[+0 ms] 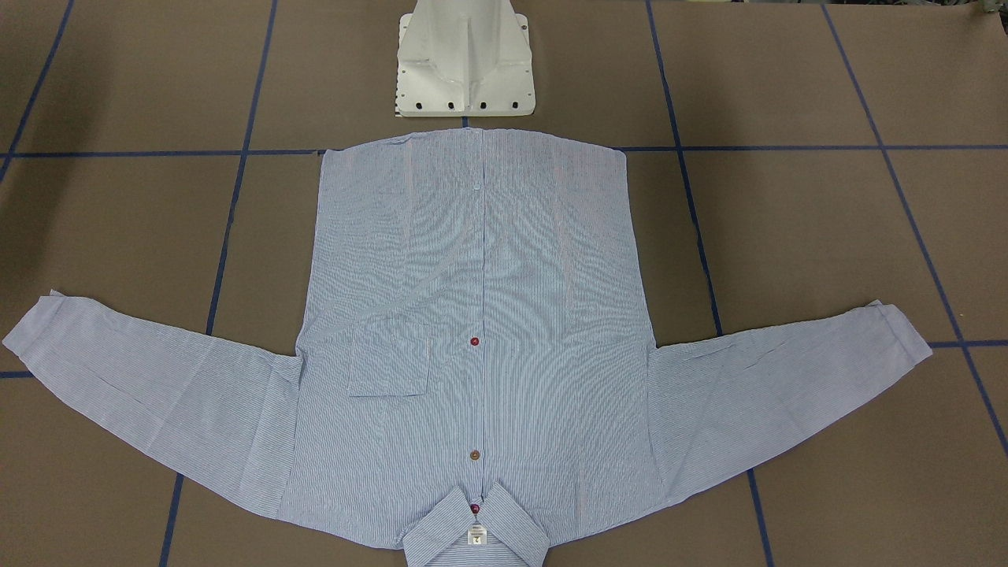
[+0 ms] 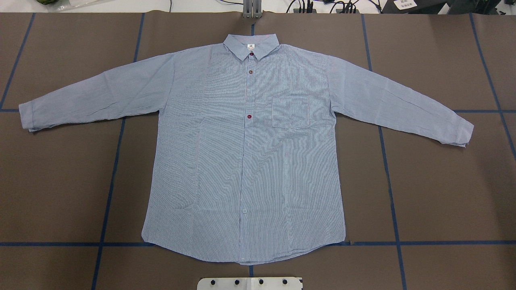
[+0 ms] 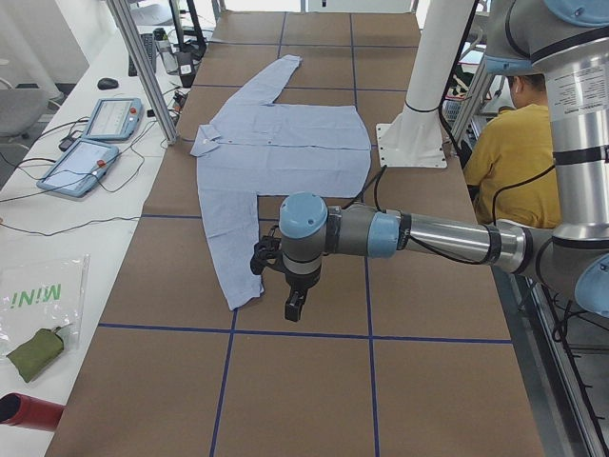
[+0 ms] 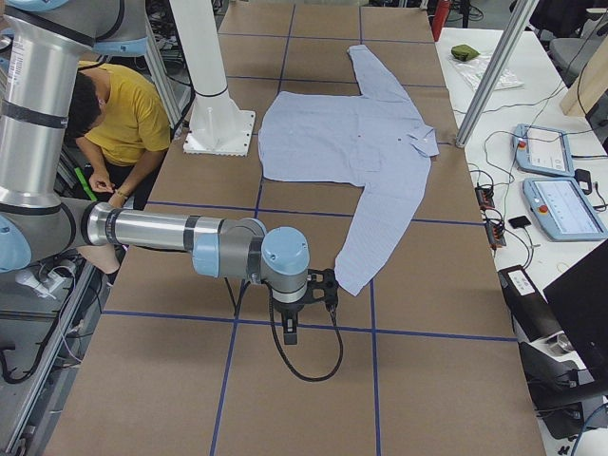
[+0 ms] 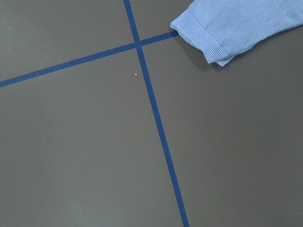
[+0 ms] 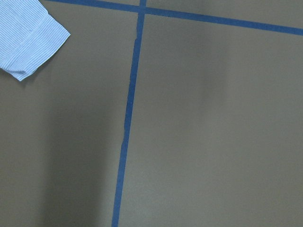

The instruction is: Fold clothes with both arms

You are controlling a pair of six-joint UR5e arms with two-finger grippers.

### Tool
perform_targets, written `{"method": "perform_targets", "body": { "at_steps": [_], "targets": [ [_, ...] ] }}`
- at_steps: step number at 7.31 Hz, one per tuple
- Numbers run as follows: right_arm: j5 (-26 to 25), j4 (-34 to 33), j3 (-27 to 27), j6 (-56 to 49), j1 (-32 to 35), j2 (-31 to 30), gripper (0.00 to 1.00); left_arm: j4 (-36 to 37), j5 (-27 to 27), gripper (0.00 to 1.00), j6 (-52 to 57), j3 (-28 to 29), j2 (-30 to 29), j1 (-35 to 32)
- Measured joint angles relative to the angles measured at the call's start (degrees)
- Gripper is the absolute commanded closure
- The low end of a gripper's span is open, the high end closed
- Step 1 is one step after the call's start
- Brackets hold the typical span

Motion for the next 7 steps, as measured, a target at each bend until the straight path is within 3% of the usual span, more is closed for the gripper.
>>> {"method": "perform_targets", "body": {
  "at_steps": [4,7],
  "targets": [
    [-0.15,0.02,1.78,0.07,0.0,0.64,0.0,-4.37,0.29,0.0,0.26,-1.65,-0.03,-0.12],
    [0.18,3.63,6.11,0.06,-0.02,2.64,0.0,-15.51,0.6,0.0,-0.15,-2.16,-1.79,-0.59]
  ]
}}
